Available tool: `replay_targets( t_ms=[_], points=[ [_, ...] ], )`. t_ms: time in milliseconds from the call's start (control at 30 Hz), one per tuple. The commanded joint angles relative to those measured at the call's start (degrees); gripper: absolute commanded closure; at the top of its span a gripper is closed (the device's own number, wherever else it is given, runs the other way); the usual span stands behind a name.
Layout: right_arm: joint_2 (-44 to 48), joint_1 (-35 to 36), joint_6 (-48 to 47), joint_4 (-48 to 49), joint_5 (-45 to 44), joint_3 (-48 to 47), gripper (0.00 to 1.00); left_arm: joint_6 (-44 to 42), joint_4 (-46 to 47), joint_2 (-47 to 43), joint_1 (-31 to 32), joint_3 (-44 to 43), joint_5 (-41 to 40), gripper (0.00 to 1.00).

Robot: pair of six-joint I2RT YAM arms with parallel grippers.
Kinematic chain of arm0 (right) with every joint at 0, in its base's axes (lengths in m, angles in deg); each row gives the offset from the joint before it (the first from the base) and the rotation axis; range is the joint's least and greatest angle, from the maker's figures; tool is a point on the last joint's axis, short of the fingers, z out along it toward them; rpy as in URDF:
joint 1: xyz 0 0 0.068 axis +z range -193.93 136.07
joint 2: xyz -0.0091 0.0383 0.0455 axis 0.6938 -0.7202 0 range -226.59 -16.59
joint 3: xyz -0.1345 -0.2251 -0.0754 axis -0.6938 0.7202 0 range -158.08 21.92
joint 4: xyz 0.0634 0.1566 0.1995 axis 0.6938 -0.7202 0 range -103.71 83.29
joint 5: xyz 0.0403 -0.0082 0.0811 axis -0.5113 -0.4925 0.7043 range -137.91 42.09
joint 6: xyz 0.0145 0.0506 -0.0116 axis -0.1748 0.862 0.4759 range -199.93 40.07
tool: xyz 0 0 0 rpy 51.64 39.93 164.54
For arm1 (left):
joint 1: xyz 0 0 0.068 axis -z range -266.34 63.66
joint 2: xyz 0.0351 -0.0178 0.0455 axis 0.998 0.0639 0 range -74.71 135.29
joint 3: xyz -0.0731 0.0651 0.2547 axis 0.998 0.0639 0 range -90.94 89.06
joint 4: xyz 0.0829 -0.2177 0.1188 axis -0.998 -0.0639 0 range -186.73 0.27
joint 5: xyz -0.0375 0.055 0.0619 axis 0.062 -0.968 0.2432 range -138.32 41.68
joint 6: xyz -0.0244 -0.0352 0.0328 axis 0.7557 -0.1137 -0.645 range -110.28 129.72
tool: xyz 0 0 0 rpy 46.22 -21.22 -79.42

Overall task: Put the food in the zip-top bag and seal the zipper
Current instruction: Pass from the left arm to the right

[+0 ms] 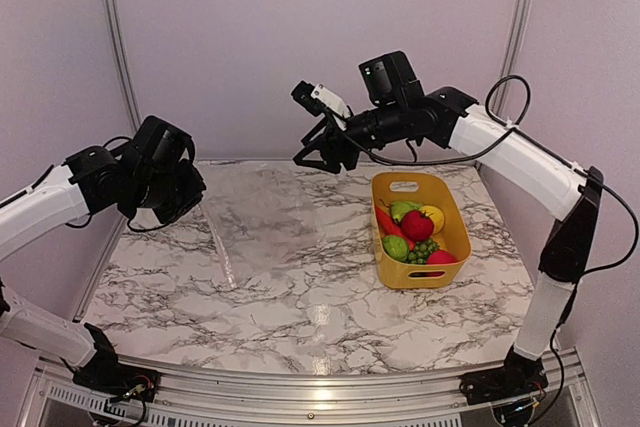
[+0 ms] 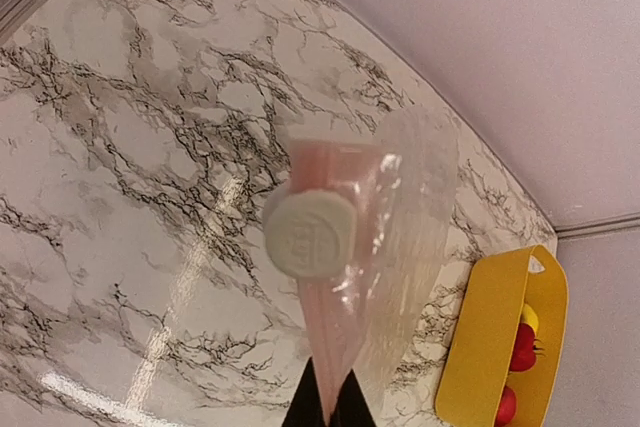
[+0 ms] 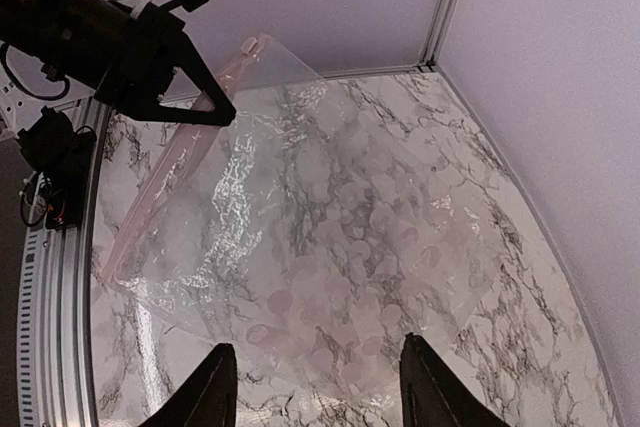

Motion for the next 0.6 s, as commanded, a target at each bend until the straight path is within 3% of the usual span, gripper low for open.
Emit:
replay_targets(
  t_ms=[0,267,567],
  points=[
    [-1.9,3.6,1.5,1.7,1.2,-3.0,0.50,16.9,-5.3,-2.9,0.1,-0.4,-8.6,1.00],
    [-5.9,10.4,-1.6,3.7,-9.0,-8.5,0.60,30.8,-4.7,-4.0,0.1,-0.8,-10.2,1.00],
    [-10.5,16.3,-1.3,5.1,-10.9,-11.5,0.56,32.4,3.7,-4.9,0.1,1.3,-6.6,0.91]
  ],
)
